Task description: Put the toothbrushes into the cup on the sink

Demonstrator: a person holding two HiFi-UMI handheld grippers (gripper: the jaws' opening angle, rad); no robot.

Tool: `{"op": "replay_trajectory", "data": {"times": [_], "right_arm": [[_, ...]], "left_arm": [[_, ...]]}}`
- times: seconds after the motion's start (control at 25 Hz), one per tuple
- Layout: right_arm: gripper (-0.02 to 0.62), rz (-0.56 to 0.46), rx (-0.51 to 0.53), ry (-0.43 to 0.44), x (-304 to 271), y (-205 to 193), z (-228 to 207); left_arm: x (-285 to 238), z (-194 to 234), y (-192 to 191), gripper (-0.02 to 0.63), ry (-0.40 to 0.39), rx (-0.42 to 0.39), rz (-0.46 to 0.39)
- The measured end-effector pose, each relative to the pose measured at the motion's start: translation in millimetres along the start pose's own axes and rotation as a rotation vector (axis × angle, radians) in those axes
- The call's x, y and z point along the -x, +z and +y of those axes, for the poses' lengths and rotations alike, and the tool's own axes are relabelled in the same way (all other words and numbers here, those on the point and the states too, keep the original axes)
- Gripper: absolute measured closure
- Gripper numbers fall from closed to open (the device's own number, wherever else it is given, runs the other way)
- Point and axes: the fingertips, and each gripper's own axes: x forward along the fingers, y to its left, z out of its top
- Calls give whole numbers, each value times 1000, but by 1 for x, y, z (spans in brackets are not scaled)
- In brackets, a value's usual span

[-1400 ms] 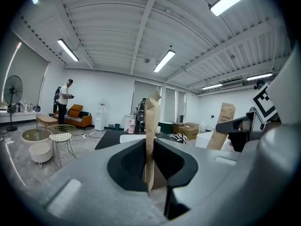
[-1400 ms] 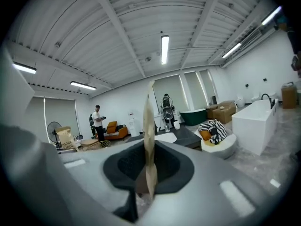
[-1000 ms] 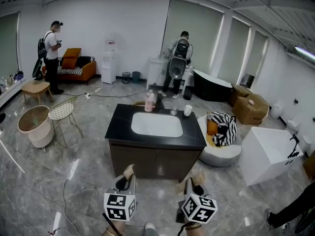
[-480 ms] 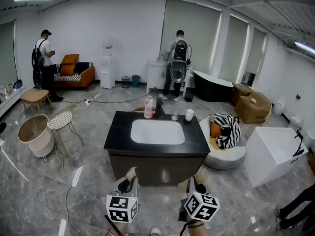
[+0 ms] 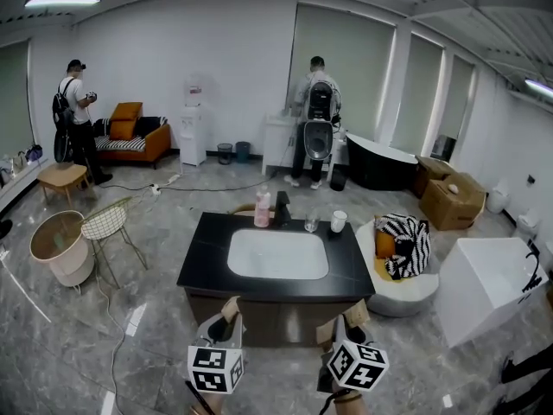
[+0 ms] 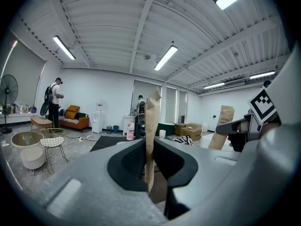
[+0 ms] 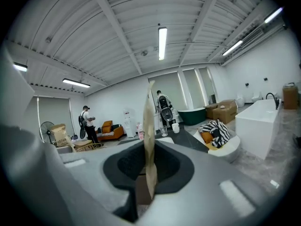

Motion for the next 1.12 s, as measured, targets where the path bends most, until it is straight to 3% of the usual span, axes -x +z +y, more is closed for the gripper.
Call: {"op": "replay_trajectory", "data": {"times": [0.68,1.12], "right_arm": [[557,5,-45,24,-92,33,-65],[557,40,-79,-4,-115,23,-105]], "left_arm": [[-113,-22,14,566,15,-7,3],[-150,-39,-3,566,-1,-8,46]]}}
